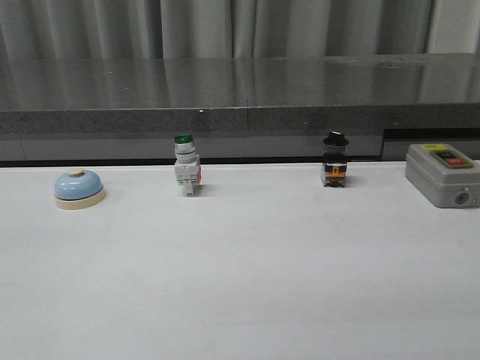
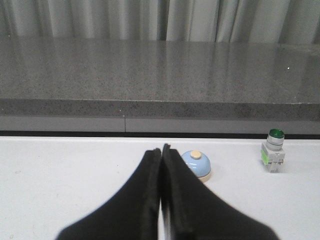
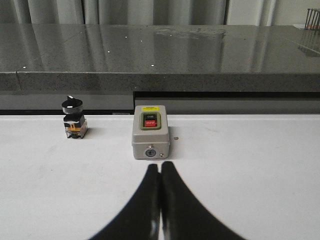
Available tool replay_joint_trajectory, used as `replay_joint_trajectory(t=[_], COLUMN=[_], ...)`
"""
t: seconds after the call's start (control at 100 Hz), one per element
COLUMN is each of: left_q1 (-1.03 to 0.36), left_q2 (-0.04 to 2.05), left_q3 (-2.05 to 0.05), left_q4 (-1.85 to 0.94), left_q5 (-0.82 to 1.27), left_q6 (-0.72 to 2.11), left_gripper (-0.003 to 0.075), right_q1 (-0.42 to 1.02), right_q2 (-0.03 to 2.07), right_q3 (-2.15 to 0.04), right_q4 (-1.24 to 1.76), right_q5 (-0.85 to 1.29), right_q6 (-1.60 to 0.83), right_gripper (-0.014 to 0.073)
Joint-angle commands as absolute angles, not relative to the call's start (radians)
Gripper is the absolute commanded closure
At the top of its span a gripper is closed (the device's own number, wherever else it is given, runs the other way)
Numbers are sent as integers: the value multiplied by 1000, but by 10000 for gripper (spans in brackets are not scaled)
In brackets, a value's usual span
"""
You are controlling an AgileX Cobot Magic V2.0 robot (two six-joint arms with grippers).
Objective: Place and press bell with both arms
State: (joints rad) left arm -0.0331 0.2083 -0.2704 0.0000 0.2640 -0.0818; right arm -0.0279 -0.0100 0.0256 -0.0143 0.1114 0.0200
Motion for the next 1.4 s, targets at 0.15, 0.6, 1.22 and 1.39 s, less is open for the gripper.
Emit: replay_joint_trajectory(t=[0.15,0.6,1.22,1.39], left_q1=[-40,-40,-171,-178], left_q2=[526,1054,1689,1805], left_q3=[-467,-716,-1318,-1443], left_q4=[0,-10,-10,-13], left_q5=[290,264,624,691], left_q6=[-86,-86,-86,-63], left_gripper=[715,112,112,112], right_q1=[-31,-31,-31,-31], right_q2=[-23,-23,-23,-23], right_q3=[12,12,12,12], right_q4=[-23,-23,-23,-23], right_q5=[35,35,35,35], right_q6=[15,15,15,15], right_gripper=[662,662,662,662])
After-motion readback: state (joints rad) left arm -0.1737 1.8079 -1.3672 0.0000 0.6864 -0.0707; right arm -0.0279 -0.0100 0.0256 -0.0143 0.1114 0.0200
